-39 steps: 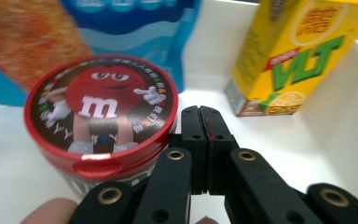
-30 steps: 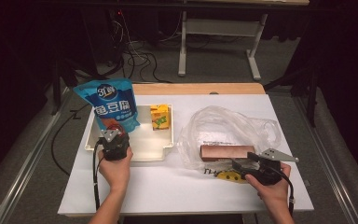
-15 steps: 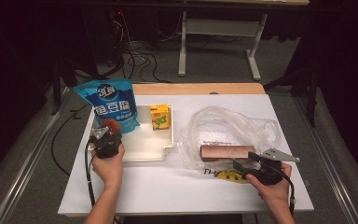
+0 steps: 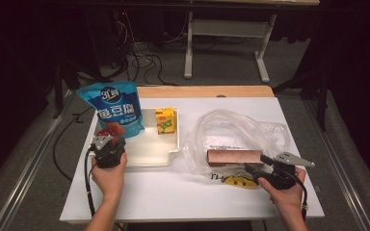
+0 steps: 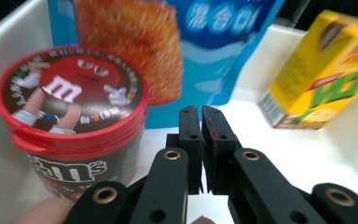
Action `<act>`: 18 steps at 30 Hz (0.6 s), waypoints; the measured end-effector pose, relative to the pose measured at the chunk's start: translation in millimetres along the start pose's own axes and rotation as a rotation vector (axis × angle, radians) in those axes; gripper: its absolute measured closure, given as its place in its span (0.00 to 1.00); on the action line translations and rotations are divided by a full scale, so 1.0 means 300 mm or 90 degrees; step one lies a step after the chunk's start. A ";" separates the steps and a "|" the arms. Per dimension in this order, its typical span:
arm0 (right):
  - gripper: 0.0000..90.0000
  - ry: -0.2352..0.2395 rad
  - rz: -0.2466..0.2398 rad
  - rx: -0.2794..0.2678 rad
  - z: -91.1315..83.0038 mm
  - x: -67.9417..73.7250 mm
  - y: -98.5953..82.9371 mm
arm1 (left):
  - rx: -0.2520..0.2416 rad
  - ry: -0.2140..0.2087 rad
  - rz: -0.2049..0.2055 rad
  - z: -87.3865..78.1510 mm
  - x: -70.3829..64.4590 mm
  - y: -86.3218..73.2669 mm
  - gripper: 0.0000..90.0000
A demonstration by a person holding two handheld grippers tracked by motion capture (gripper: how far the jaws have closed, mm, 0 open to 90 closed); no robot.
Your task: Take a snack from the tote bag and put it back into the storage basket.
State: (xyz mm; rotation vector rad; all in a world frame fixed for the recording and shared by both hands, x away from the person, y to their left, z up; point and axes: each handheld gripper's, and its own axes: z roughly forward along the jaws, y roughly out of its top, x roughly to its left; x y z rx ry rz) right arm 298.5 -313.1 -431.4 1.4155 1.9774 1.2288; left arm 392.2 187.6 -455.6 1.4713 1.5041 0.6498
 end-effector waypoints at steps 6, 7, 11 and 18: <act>0.62 -0.013 0.022 -0.032 -0.029 -0.046 0.020 | -0.012 -0.053 0.029 -0.092 -0.106 -0.001 1.00; 0.62 -0.013 0.022 -0.032 -0.029 -0.046 0.020 | -0.012 -0.053 0.029 -0.092 -0.106 -0.001 1.00; 0.94 -0.018 0.028 -0.031 -0.021 -0.084 0.028 | -0.007 -0.104 0.059 -0.122 -0.218 -0.017 1.00; 1.00 -0.035 0.000 -0.016 0.009 -0.122 0.065 | 0.011 -0.171 0.100 -0.128 -0.369 -0.051 1.00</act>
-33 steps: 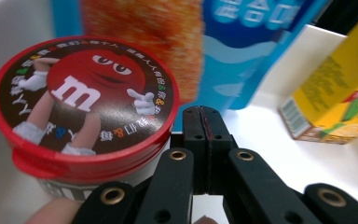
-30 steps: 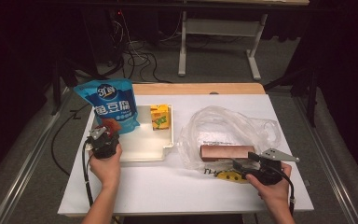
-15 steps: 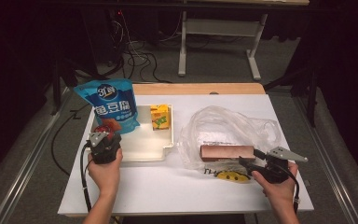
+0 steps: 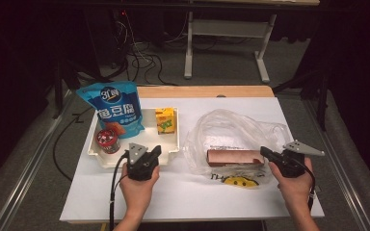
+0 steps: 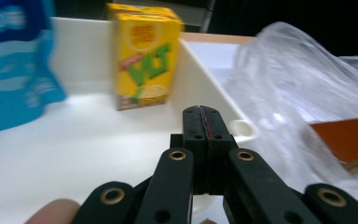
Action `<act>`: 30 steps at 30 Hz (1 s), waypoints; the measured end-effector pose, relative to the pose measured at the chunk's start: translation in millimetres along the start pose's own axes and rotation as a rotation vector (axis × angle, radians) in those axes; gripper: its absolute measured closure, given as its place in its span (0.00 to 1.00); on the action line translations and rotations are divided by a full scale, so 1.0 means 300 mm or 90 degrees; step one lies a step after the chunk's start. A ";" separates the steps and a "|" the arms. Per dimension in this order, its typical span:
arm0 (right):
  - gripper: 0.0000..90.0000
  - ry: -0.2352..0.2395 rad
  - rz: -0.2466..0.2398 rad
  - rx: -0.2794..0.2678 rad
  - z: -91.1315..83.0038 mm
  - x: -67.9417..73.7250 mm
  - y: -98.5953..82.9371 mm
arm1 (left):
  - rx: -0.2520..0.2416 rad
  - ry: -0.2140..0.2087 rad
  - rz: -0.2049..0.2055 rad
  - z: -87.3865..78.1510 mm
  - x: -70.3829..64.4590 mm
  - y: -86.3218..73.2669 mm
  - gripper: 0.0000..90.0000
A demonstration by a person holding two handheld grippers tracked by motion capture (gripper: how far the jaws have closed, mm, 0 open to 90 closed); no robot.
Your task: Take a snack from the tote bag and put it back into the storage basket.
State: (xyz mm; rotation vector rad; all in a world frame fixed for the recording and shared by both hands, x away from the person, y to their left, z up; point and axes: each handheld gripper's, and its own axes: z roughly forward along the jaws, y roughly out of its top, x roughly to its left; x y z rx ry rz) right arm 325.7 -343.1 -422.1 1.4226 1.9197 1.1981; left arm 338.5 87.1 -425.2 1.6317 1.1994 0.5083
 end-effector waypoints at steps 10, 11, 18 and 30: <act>1.00 -0.028 -0.002 0.023 0.065 -0.060 0.028 | 0.026 -0.094 0.041 0.094 -0.170 -0.020 1.00; 1.00 -0.028 -0.012 0.037 0.087 -0.063 0.031 | 0.028 -0.107 0.042 0.104 -0.187 -0.023 1.00; 1.00 -0.031 -0.025 0.076 0.123 -0.066 0.024 | 0.068 -0.170 0.075 0.167 -0.289 -0.060 1.00; 1.00 -0.003 -0.013 0.073 0.084 -0.070 -0.015 | 0.118 -0.159 0.063 0.266 -0.313 -0.093 1.00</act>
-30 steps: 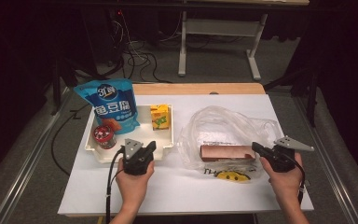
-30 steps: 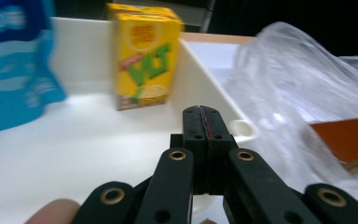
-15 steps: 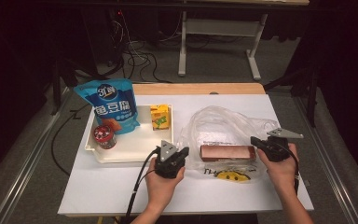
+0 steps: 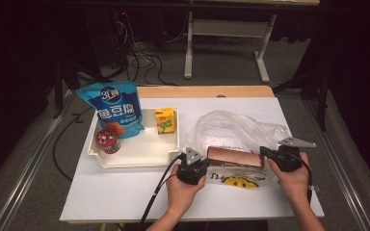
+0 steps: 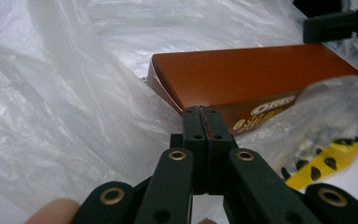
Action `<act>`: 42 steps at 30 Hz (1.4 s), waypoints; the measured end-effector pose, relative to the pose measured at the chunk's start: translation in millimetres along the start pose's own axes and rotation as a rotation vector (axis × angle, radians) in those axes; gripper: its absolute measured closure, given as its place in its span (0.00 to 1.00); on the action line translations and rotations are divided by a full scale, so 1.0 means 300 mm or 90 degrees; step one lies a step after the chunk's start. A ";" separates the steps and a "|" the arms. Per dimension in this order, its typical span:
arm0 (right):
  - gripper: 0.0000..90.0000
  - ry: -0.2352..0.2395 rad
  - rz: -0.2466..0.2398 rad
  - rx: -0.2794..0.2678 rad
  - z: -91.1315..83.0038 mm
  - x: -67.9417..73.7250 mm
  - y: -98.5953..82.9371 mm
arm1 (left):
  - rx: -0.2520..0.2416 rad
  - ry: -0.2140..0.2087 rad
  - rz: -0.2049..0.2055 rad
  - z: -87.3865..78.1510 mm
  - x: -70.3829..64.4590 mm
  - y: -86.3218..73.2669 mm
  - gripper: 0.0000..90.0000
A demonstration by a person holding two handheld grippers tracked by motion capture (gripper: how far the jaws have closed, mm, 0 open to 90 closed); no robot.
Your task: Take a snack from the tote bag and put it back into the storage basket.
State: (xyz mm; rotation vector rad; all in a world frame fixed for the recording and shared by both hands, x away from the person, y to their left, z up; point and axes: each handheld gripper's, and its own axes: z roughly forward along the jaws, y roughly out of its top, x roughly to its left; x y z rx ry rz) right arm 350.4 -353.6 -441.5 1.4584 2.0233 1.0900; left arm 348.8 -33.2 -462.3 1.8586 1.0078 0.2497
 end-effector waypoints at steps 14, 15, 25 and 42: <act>1.00 -0.041 0.035 -0.007 -0.094 0.015 -0.119 | 0.031 -0.018 0.015 0.017 -0.030 -0.035 1.00; 1.00 -0.038 0.034 0.005 -0.096 0.020 -0.127 | 0.036 -0.021 0.012 0.018 -0.029 -0.041 1.00; 1.00 -0.010 0.018 0.094 -0.065 0.011 -0.183 | 0.062 -0.003 0.007 0.018 0.003 -0.064 1.00; 0.61 0.103 -0.106 -0.062 -0.139 0.061 -0.036 | 0.081 -0.010 -0.003 0.028 0.012 -0.071 1.00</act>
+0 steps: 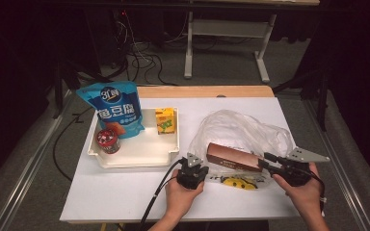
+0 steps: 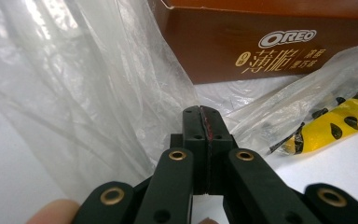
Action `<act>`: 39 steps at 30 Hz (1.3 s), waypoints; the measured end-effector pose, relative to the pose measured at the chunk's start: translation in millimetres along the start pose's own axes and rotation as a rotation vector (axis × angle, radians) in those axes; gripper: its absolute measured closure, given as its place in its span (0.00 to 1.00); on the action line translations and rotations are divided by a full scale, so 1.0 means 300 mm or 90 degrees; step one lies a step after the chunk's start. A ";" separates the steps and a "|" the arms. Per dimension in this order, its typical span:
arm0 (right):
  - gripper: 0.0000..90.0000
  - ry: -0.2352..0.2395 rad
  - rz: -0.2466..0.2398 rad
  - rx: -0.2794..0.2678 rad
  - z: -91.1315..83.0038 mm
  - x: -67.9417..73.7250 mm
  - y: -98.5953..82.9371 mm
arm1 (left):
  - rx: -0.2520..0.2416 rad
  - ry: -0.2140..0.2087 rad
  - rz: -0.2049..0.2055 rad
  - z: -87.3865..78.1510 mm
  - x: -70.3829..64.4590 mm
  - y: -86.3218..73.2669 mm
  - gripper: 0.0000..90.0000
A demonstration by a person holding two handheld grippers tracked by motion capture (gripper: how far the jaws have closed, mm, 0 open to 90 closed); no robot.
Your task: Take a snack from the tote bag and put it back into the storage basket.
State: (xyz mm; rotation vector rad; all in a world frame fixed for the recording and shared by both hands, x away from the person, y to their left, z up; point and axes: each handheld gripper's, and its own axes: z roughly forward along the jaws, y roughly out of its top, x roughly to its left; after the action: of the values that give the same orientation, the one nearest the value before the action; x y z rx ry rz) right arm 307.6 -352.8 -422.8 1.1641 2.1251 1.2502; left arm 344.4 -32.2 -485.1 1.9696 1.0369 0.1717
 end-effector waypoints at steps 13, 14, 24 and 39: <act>0.24 0.055 -0.055 0.115 0.163 -0.037 0.001 | 0.005 -0.009 -0.005 -0.001 0.008 0.000 1.00; 0.24 0.055 -0.055 0.115 0.163 -0.037 0.001 | 0.005 -0.009 -0.004 -0.002 0.008 0.000 1.00; 0.37 0.066 -0.088 0.140 0.193 -0.018 -0.029 | 0.003 -0.008 -0.004 0.000 0.005 0.000 1.00; 0.49 0.062 -0.107 0.111 0.163 0.012 -0.034 | 0.004 -0.005 -0.002 0.001 0.002 0.000 1.00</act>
State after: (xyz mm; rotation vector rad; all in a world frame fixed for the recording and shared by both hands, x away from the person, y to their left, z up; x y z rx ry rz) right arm 334.8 -327.4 -456.4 0.9859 2.3900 1.0854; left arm 345.0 -32.0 -485.5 1.9733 1.0365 0.1595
